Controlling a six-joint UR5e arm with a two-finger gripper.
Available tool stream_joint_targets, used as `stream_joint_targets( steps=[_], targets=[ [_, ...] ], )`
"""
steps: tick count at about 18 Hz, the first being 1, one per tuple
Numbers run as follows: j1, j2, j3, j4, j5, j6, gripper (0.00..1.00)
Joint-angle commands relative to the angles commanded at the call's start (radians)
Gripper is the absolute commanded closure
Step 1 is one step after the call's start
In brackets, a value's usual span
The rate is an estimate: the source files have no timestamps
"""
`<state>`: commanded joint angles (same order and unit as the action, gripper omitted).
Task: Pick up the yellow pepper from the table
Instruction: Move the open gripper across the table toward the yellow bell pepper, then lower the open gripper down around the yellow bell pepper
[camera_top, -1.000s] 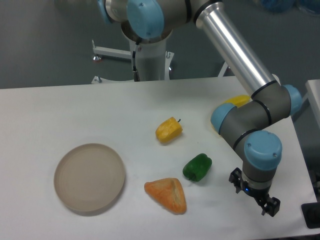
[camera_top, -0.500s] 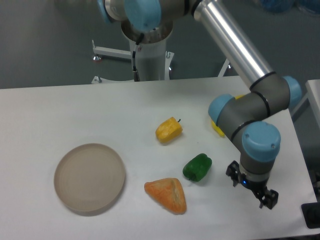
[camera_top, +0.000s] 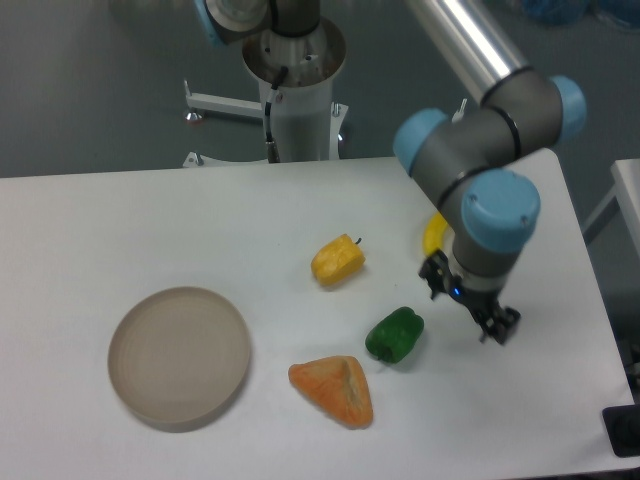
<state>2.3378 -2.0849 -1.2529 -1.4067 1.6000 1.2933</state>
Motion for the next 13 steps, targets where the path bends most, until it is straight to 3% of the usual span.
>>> stream_joint_targets(
  steps=[3,6,13],
  targets=[
    [-0.015,0.046,-0.095,0.005,0.001,-0.005,0.0],
    [-0.08,0.08,-0.163,0.009,0.02,-0.011,0.0],
    [-0.138,0.109,-0.315,0.115,0.098,-0.06,0.0]
  ],
)
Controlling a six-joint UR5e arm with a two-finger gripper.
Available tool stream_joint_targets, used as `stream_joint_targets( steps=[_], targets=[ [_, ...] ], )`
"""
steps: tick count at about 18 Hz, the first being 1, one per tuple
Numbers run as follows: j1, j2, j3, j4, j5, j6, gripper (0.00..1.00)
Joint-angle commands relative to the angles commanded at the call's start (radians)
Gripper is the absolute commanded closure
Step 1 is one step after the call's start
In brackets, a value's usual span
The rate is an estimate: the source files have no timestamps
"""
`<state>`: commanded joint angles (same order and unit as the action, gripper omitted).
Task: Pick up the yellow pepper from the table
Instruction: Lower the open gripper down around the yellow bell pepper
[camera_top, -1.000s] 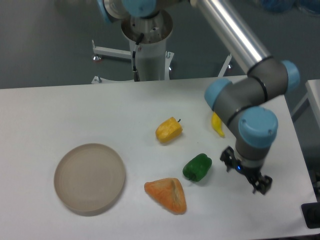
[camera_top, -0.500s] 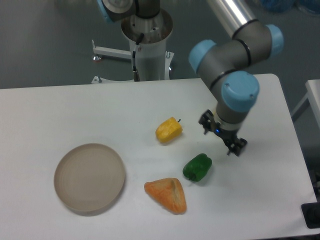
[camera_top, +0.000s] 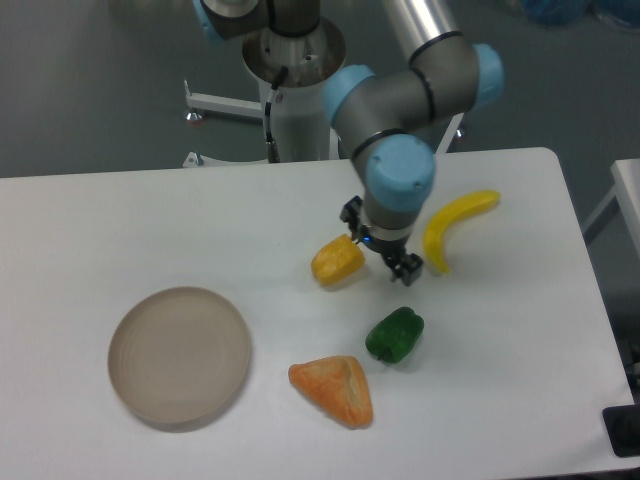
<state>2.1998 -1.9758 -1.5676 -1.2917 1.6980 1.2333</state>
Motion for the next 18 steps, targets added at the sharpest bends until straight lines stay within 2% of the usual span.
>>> stream_joint_targets(
  steps=[6,15,16,18],
  targets=[
    [-0.011,0.018,-0.084,0.054,0.005,-0.002,0.0],
    [-0.018,0.021,-0.111,0.057,0.003,-0.006,0.0],
    [-0.02,0.021,-0.111,0.058,0.003,-0.006,0.02],
    [-0.02,0.02,-0.111,0.072,0.0,-0.018,0.21]
  ],
)
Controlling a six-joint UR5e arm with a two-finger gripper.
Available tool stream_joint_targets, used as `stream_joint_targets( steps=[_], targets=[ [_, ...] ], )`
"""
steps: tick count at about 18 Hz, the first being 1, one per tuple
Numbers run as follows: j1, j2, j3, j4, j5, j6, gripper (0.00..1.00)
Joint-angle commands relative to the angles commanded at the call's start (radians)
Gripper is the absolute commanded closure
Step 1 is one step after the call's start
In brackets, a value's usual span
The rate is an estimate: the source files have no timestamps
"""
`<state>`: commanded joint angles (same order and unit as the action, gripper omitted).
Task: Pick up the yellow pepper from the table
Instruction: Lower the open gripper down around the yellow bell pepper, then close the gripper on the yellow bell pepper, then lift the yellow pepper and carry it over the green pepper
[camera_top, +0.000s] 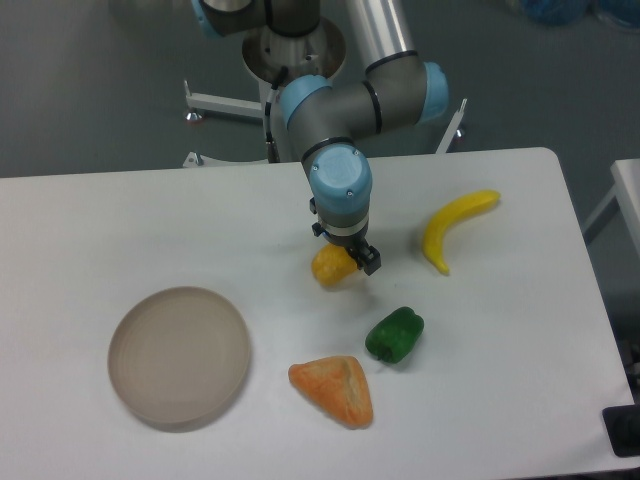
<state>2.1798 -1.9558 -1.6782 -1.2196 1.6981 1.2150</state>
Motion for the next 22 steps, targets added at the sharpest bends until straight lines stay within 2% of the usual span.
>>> stream_joint_targets(
  steps=[2,4,6,11,15,19,22],
  targets=[
    [0.0,-0.003,0.003,0.002,-0.002,0.0,0.41],
    [0.0,-0.005,0.015,0.002,-0.005,0.001,0.54],
    [0.002,-0.005,0.018,0.002,-0.006,0.001,0.61],
    [0.017,-0.005,0.07,-0.004,-0.006,0.006,0.63],
    [0.023,-0.011,0.167,-0.023,-0.014,0.018,0.63],
    [0.029,-0.077,0.316,-0.024,-0.06,0.009,0.63],
    [0.032,-0.103,0.365,-0.023,-0.063,0.008,0.63]
  ],
)
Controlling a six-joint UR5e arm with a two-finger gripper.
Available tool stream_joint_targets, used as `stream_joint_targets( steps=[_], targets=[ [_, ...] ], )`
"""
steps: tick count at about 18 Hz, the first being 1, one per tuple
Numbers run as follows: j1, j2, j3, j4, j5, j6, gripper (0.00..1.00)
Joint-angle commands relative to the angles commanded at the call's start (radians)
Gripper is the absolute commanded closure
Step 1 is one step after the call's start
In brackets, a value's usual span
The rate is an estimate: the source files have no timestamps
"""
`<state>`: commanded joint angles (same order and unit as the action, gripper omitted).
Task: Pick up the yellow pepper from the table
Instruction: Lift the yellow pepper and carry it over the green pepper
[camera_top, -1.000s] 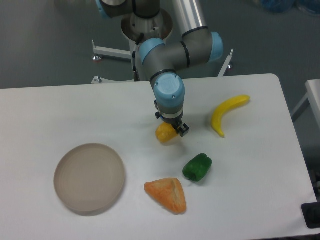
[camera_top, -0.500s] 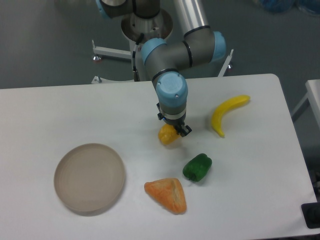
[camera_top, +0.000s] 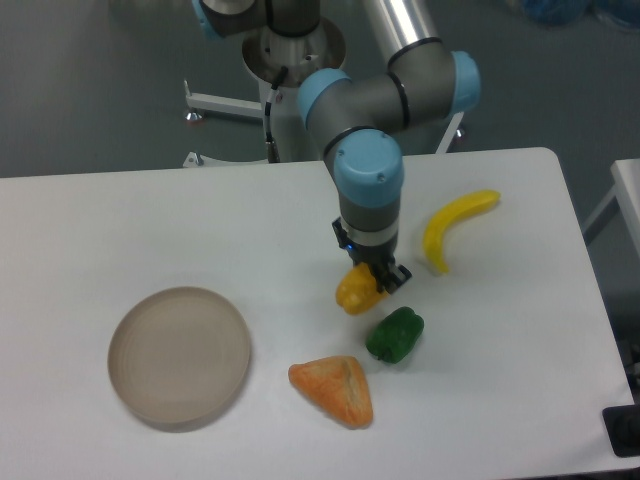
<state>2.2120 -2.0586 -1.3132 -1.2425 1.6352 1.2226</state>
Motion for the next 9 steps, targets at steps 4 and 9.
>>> stream_joint_targets(
  steps=[4,9],
  targets=[
    [0.0,-0.008,0.002,0.005,0.002,-0.002,0.63],
    [0.0,-0.009,0.002,0.006,0.005,-0.002,0.63]
  ],
)
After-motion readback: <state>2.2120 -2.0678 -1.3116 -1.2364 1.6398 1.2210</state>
